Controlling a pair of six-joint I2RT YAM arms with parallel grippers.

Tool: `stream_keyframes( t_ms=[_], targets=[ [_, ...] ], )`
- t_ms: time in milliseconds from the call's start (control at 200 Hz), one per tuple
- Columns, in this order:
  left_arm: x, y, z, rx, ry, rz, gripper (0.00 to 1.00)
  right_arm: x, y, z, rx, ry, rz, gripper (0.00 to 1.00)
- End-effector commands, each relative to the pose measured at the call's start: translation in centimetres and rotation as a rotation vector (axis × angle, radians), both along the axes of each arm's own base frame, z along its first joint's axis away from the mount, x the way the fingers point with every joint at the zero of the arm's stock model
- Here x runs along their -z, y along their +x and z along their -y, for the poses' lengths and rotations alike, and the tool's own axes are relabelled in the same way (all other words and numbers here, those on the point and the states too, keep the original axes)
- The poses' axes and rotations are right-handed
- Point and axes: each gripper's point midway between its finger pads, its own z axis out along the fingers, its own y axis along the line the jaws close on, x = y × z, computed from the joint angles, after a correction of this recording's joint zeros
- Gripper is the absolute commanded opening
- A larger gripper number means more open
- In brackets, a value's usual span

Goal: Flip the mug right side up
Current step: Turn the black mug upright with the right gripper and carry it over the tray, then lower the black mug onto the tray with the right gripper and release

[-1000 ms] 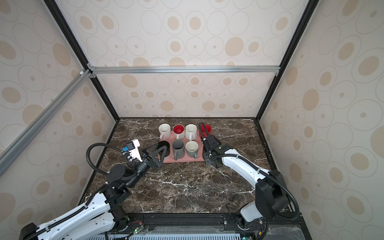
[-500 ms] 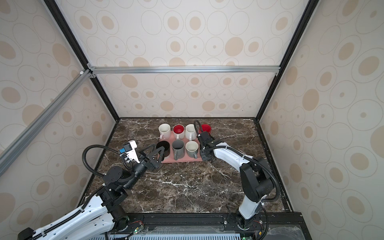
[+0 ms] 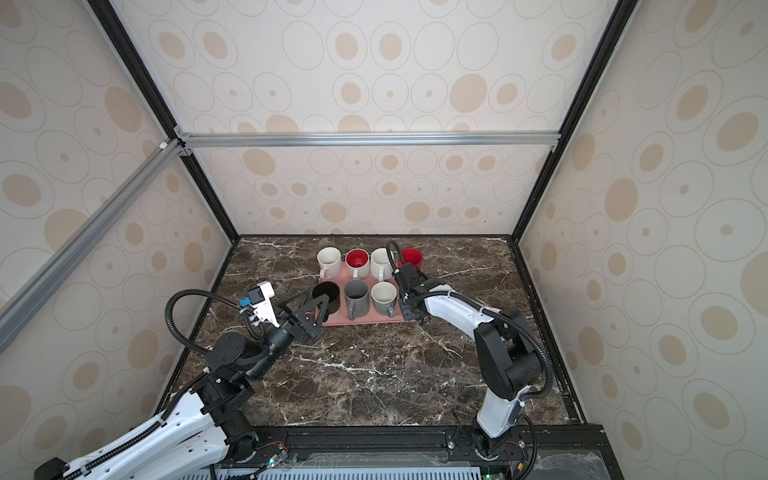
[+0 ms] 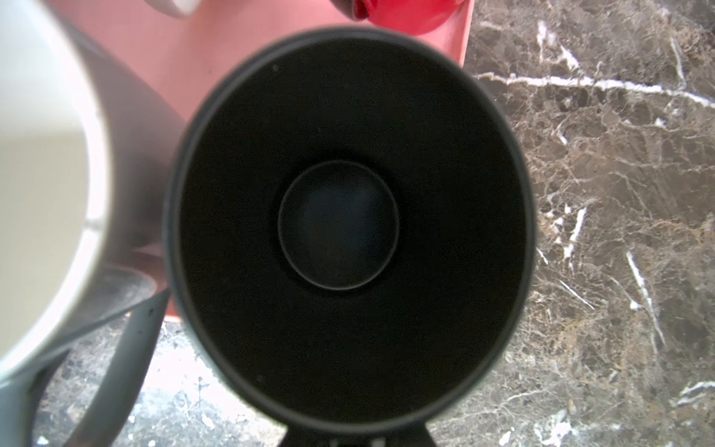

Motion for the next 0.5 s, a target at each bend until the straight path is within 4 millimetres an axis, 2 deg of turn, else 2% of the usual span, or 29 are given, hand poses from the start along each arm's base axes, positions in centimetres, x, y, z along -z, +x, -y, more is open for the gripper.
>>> stream_keyframes(
  t_ms=[0, 245, 375, 495],
  targets=[
    [-0.7, 0.1, -0.3, -0.016, -0.002, 0.017, 0.99, -0.7, 1.0, 0.1, 0.027, 0.011, 0.051, 0.32],
    [-0.5, 0.2, -0.3, -0.018, 0.008, 0.009, 0.99, -3.4, 0.4, 0.0, 0.042, 0.079, 0.112, 0.61],
    [-0.4, 0.6, -0.3, -0.035, 0.028, 0.001, 0.99, -6.2, -0.4, 0.1, 0.054, 0.156, 0.180, 0.69],
    [0.2, 1.7, -0.6, -0.096, 0.089, -0.032, 0.99, -8.9, -1.4, 0.4, 0.062, 0.237, 0.252, 0.73]
  ],
)
